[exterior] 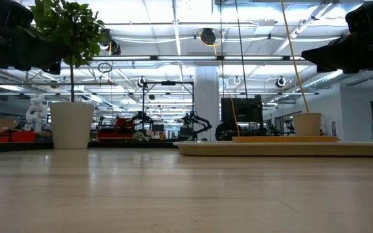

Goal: Pick and place plate/cup/fork/spoon on tray
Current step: Return to Home Position

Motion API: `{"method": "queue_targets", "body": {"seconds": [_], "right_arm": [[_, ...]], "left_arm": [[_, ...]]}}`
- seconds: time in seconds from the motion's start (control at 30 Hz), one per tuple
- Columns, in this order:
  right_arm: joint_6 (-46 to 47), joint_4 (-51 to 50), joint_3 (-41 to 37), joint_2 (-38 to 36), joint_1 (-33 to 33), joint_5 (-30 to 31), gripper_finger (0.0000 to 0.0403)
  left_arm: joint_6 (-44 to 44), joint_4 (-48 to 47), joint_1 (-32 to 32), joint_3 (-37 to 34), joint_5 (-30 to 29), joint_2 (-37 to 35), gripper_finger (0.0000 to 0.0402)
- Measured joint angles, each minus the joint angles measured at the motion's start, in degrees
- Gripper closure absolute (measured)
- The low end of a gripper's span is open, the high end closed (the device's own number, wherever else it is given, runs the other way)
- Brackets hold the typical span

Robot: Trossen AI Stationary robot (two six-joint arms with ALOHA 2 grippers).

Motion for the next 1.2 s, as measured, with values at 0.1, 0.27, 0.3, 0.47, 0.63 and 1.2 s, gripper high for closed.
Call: {"method": "queue_targets", "body": {"seconds": [0.1,0.27,0.3,0.47,0.63,1.2], "right_arm": [[0.0,0.0,0.0,0.0,0.0,0.0,0.0403],[0.0,0.0,0.0,0.0,0.0,0.0,0.0403],[0.0,0.0,0.0,0.0,0.0,0.0,0.0403],[0.0,0.0,0.0,0.0,0.0,0.0,0.0403],[0.0,0.0,0.0,0.0,0.0,0.0,0.0403],[0.0,-0.1,0.0,0.0,0.0,0.0,0.0403]], "left_arm": [[-0.5,0.0,0.0,0.0,0.0,0.0,0.0392],[-0.5,-0.1,0.0,0.0,-0.2,0.0,0.0372],[-0.5,-0.1,0.0,0.0,-0.2,0.0,0.0371],[-0.5,-0.2,0.0,0.0,-0.2,0.0,0.0371],[-0.5,-0.2,0.0,0.0,-0.2,0.0,0.0371],[-0.5,-0.2,0.0,0.0,-0.3,0.0,0.0371]]}}
